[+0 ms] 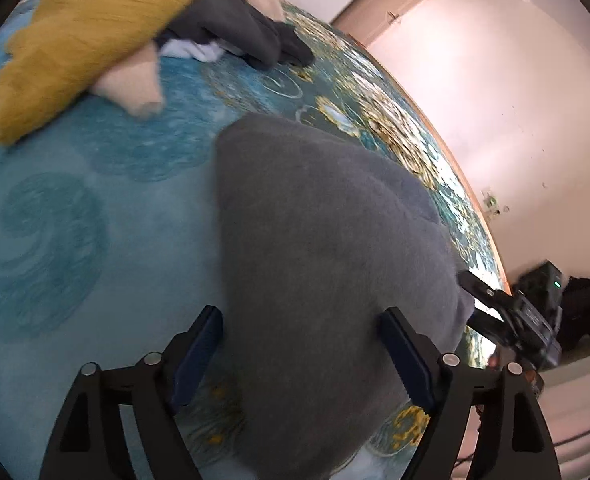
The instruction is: Fold clothes
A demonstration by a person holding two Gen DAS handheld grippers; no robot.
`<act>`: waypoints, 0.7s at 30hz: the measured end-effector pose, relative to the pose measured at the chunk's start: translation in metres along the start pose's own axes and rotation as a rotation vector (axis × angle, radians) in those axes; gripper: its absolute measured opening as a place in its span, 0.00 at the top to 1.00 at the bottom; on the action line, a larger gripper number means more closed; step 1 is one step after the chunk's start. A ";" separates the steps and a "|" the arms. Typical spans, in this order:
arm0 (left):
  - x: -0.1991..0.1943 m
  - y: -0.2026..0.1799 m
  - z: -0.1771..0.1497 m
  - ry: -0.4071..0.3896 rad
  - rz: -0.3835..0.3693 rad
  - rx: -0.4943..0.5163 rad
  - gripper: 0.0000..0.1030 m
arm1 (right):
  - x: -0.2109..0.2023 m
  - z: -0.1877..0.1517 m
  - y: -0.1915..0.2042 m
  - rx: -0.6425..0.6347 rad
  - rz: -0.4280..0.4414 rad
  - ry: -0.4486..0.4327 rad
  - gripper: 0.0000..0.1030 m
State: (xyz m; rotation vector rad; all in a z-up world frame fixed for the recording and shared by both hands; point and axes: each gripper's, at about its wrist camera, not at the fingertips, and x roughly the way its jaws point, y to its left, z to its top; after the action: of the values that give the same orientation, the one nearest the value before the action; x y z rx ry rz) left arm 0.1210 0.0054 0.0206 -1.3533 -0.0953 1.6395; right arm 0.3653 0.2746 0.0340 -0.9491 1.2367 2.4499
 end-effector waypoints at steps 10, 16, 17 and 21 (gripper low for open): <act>0.009 0.001 -0.004 0.003 -0.042 -0.018 0.00 | 0.020 0.018 -0.010 0.027 0.121 0.075 0.36; 0.002 0.014 0.000 -0.007 -0.102 -0.102 0.02 | 0.026 0.018 -0.002 -0.014 0.164 0.111 0.36; 0.002 0.016 0.001 -0.002 -0.110 -0.117 0.02 | 0.028 0.018 0.000 -0.025 0.164 0.118 0.36; -0.001 0.013 0.002 -0.006 -0.098 -0.116 0.23 | 0.034 0.018 0.003 -0.024 0.176 0.118 0.38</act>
State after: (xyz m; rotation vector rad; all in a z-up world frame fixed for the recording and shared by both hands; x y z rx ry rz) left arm 0.1110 -0.0010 0.0144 -1.4087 -0.2598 1.5765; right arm 0.3303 0.2845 0.0222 -1.0457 1.3868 2.5804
